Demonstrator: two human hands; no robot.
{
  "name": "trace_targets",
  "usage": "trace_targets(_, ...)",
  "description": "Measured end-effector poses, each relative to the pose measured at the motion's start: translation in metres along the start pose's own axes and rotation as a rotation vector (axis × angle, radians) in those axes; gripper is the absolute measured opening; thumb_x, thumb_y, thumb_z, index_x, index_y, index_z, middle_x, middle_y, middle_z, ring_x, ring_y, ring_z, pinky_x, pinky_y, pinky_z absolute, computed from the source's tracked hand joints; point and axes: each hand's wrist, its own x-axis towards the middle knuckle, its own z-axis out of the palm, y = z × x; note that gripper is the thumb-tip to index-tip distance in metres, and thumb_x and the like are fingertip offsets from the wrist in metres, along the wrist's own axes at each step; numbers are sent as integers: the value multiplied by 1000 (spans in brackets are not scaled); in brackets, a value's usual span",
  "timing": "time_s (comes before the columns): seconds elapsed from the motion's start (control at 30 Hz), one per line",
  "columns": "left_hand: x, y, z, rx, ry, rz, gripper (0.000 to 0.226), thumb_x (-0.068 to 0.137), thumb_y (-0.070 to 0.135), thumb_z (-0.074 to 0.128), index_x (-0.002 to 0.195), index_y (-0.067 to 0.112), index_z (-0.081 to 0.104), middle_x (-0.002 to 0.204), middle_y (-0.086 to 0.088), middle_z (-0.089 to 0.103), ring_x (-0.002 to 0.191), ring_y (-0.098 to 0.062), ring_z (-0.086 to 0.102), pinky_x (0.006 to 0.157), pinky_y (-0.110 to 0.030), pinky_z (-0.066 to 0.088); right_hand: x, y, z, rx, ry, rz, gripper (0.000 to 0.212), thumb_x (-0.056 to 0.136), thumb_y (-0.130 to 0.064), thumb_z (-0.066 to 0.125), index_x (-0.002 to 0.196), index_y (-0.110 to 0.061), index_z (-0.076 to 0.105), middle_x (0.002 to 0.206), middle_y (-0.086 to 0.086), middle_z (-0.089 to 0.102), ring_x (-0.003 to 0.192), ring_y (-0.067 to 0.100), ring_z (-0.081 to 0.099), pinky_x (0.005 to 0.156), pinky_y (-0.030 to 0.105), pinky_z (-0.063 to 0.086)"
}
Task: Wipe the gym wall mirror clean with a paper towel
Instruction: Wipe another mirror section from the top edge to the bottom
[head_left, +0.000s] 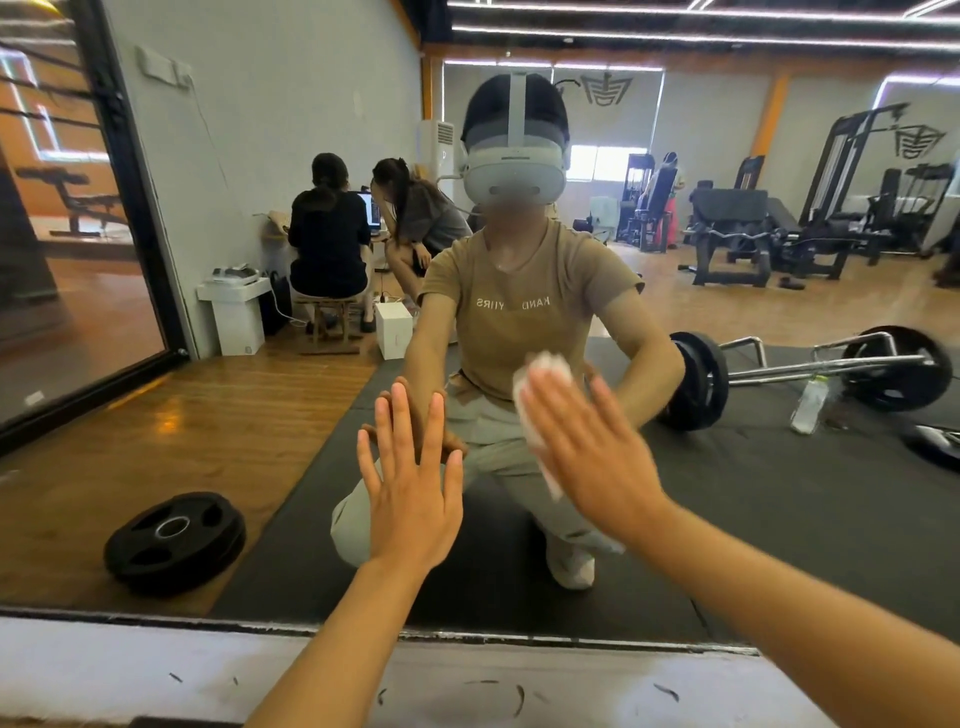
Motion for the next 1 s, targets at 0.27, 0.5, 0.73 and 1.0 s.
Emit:
trace_targets(0.27, 0, 33, 2, -42, 52, -3, 72, 101, 43, 35, 161, 14, 7, 167, -15, -4, 155, -29, -2, 122, -47, -10, 55, 62, -29, 315, 272, 534, 62, 105, -15, 47, 153, 7, 14, 161, 29, 15, 150, 42, 10, 125, 45, 1)
trace_targets(0.5, 5, 53, 16, -58, 30, 90, 70, 101, 39, 37, 161, 20, 6, 167, -7, -13, 155, -27, -7, 122, -48, -7, -106, -17, 35, 126, -121, 142, 67, 106, -25, 30, 156, 2, -4, 164, 23, -9, 153, 37, -4, 124, 50, 6)
trace_targets(0.73, 1, 56, 13, -84, 9, 78, 69, 102, 40, 34, 161, 20, 5, 168, -7, -11, 155, -26, -8, 122, -49, -5, -150, -16, 28, 77, -346, 6, 119, 74, -16, 82, 158, -3, -3, 166, 15, -3, 153, 31, -1, 122, 43, 4)
trace_targets(1.0, 0, 70, 18, -26, 27, 43, 74, 101, 43, 33, 161, 12, 3, 168, -10, -10, 155, -26, -5, 121, -48, -12, -2, 55, -29, 293, 29, 287, 63, 100, -12, 48, 154, 6, 20, 163, 24, 13, 153, 36, 11, 124, 51, 14)
